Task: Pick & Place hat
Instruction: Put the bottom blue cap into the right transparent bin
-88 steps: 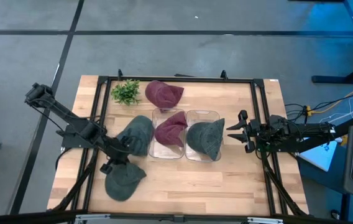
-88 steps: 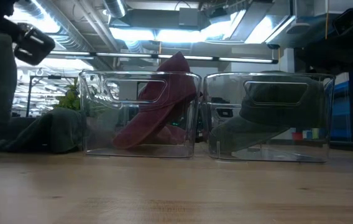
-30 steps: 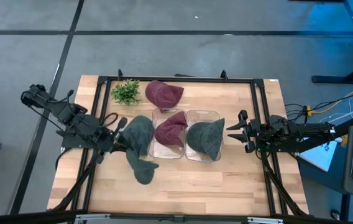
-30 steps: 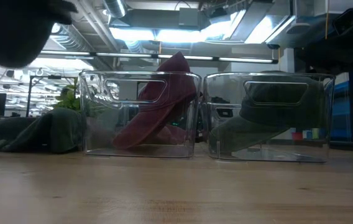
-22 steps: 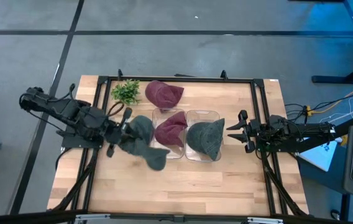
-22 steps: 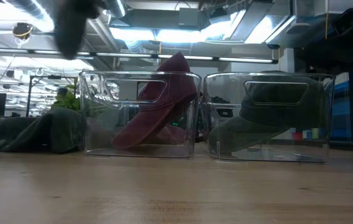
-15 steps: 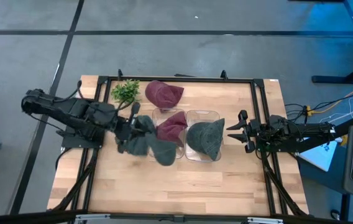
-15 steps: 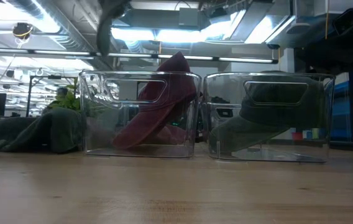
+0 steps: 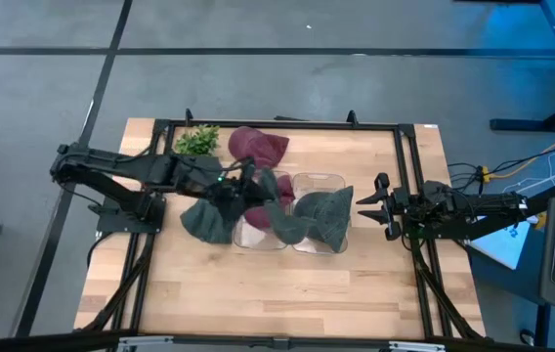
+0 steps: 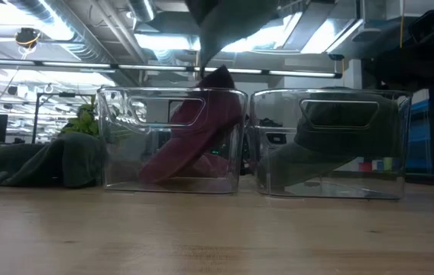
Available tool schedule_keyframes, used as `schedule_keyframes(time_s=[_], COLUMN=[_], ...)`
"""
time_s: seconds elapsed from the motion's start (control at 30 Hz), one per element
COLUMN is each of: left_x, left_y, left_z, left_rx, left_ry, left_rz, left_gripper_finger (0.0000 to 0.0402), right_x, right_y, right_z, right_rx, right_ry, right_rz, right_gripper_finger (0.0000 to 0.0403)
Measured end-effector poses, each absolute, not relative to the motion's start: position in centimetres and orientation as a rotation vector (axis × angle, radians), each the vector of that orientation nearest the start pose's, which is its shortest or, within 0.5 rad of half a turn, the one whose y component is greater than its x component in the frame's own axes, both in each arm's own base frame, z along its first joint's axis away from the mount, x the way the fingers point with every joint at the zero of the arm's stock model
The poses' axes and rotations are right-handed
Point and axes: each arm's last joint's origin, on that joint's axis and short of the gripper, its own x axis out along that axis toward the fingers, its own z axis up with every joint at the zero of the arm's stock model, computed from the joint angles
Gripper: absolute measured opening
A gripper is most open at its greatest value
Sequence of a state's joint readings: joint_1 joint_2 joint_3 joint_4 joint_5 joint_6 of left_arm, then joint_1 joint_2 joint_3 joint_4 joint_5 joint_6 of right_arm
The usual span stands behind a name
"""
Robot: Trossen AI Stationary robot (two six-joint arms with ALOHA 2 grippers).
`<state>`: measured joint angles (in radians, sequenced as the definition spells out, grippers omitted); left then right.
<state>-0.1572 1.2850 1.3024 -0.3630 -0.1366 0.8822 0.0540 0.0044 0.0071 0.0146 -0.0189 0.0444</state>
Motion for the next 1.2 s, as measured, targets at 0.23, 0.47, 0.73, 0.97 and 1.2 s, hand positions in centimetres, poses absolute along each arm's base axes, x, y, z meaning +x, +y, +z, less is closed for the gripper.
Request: schedule_keyframes(time_s=[0.23, 0.47, 0.73, 0.97, 1.2], left_x=[30.5, 32.0, 33.0, 34.9, 36.7], left_y=[-3.5, -3.4, -2.2, -1.6, -1.4], left_z=[38.7, 39.6, 39.5, 37.7, 36.1], left_rx=[1.088, 1.215, 1.234, 1.298, 1.441], left_ry=[0.331, 0.225, 0.192, 0.206, 0.202], left_rz=[-0.178, -0.094, -0.061, -0.119, -0.133], left_gripper_finger=[0.0033, 0.0033, 0.0033, 0.0033, 0.0033], right_x=[9.7, 9.7, 9.7, 9.7, 9.7], right_y=[0.6, 0.6, 0.6, 0.6, 0.6], right_z=[16.7, 16.7, 16.7, 16.7, 16.7], right_rx=[0.045, 0.045, 0.045, 0.045, 0.044], right_ry=[-0.016, -0.015, -0.016, -0.016, -0.016], right_rz=[0.073, 0.073, 0.073, 0.073, 0.073], right_gripper_finger=[0.0131, 0.0131, 0.0131, 0.0131, 0.0131])
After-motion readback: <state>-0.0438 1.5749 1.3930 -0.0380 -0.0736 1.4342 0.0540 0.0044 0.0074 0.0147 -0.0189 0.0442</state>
